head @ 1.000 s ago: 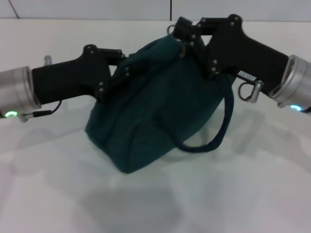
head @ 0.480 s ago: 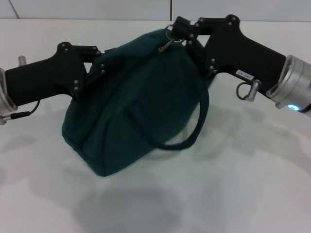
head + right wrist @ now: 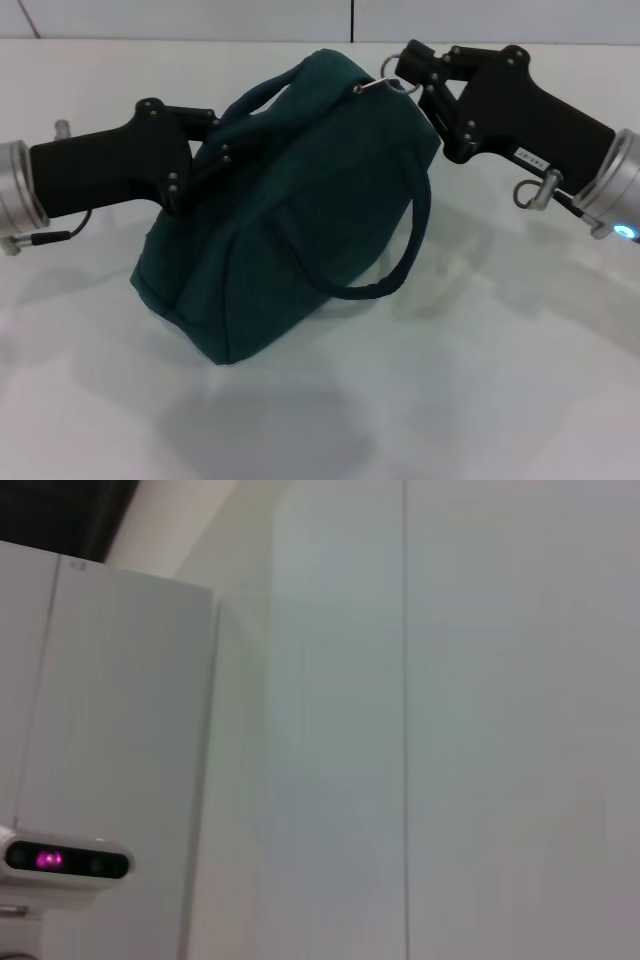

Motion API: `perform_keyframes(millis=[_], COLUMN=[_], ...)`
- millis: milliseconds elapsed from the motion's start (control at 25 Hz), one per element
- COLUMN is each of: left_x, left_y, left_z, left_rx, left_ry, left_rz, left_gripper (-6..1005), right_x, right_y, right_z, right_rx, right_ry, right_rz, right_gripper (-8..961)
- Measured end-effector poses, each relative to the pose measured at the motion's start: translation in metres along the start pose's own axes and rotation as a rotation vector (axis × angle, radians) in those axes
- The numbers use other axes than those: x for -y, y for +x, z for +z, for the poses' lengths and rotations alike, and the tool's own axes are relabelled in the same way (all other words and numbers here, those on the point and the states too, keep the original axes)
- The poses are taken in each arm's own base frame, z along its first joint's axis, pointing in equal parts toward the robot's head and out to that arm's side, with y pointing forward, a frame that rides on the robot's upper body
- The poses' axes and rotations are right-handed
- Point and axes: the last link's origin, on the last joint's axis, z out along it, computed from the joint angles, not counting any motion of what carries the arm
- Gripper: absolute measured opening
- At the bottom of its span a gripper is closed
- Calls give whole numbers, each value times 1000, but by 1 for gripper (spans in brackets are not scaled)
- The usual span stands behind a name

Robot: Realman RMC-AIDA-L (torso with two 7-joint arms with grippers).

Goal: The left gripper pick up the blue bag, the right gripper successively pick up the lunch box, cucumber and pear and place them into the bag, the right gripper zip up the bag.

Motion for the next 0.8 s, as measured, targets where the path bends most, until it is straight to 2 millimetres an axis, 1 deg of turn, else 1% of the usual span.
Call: perform_keyframes(millis=[440, 800], left_x=[2, 2], left_y=[-2, -2], left_z=[1, 0], left_rx=[19, 22], left_ry=[4, 8], left_rz=[-2, -6], left_gripper=[117, 117], right_x=[11, 21], right_y=[1, 9], right_z=[-15, -31], right_rx=[7, -17], right_ry=[86, 170], right_rz=[11, 44], right_gripper=[21, 21])
